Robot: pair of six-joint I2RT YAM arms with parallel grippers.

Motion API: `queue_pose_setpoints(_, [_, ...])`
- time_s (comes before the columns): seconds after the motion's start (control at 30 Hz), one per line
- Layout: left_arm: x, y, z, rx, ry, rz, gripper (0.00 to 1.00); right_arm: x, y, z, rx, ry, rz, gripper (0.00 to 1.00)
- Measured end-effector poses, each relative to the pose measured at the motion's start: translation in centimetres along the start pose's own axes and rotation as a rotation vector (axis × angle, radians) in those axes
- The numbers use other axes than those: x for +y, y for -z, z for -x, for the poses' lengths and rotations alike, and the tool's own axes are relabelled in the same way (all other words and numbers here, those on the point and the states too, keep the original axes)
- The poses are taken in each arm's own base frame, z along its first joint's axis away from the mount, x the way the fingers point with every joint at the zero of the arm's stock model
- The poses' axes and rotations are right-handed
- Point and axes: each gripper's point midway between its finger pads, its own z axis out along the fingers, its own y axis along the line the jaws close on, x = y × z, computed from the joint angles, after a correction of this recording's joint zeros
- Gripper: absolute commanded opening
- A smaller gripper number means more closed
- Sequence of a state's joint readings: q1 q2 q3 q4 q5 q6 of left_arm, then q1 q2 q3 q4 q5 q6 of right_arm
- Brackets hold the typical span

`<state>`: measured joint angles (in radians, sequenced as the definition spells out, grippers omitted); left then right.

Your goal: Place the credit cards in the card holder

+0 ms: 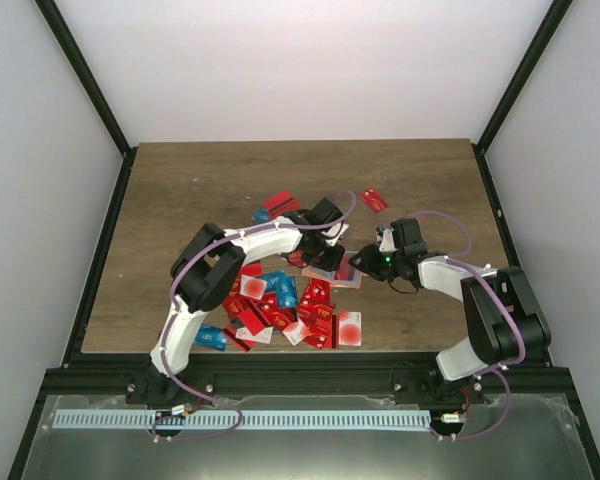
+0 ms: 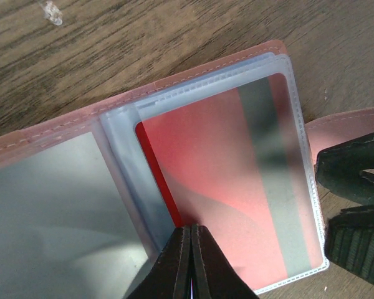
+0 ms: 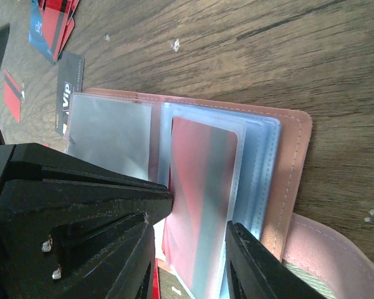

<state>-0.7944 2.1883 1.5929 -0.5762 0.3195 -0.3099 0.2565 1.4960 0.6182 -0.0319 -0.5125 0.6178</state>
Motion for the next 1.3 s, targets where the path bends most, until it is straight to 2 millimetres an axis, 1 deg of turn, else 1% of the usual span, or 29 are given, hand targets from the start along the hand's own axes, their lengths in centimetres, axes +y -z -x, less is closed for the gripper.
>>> queue_pose_setpoints(0.4, [-0.04,-0.01,-0.02,0.001,0.000,-0.003,0.04,0.10,-0.30,-0.05,0.008,0.001,0.015,0.33])
queue_pose_setpoints(0.83, [-0.10,-0.05,0.03,-0.002,-0.001,-0.010,0.04,-0.26,0.14,0.18,-0.013,0.004,-0.019,0.33])
queue_pose_setpoints(1.3, [-0.20,-0.08,0.06,-0.004,-0.002,-0.017,0.04,-0.49,-0.37,-0.19,0.009,-0.004,-0.013,0.33])
